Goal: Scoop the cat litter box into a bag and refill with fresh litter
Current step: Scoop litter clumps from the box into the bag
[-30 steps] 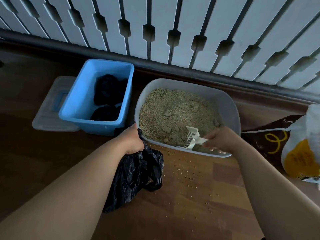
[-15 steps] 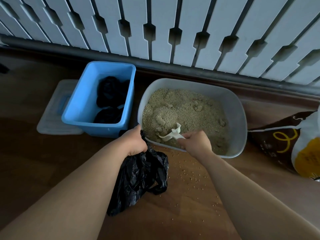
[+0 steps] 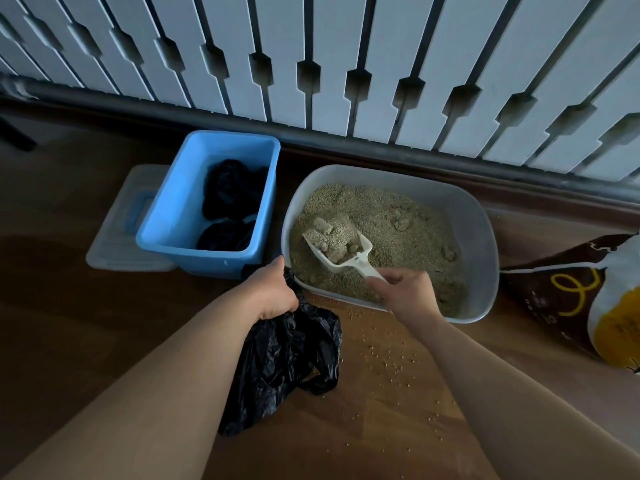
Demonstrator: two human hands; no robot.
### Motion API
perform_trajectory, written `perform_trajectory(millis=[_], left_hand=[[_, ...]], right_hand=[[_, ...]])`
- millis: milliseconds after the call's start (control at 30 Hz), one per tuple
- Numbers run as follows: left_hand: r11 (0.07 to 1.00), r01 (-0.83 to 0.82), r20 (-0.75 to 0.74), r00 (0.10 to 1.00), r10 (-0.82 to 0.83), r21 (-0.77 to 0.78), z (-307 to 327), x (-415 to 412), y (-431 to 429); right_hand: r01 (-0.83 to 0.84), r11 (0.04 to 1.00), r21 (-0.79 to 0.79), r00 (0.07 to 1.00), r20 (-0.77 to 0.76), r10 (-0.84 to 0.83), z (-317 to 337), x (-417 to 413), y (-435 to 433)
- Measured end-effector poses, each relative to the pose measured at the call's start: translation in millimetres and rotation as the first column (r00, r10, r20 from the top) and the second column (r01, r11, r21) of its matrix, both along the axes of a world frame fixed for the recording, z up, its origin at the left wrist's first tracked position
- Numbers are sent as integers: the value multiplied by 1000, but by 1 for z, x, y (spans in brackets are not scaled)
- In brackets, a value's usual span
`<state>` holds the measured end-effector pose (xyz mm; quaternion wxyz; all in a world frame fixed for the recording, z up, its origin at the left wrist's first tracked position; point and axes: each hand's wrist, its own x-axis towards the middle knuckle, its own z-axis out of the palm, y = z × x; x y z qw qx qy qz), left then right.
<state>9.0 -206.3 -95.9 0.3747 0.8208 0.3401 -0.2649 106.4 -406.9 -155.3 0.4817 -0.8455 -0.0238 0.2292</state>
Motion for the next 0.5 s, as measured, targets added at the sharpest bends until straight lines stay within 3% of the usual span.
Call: perform_trajectory(millis=[500], left_hand=[[1000, -31, 33, 999, 31, 2, 7, -8, -1]], right_hand=[[31, 998, 46, 998, 47, -34, 7, 2, -13]])
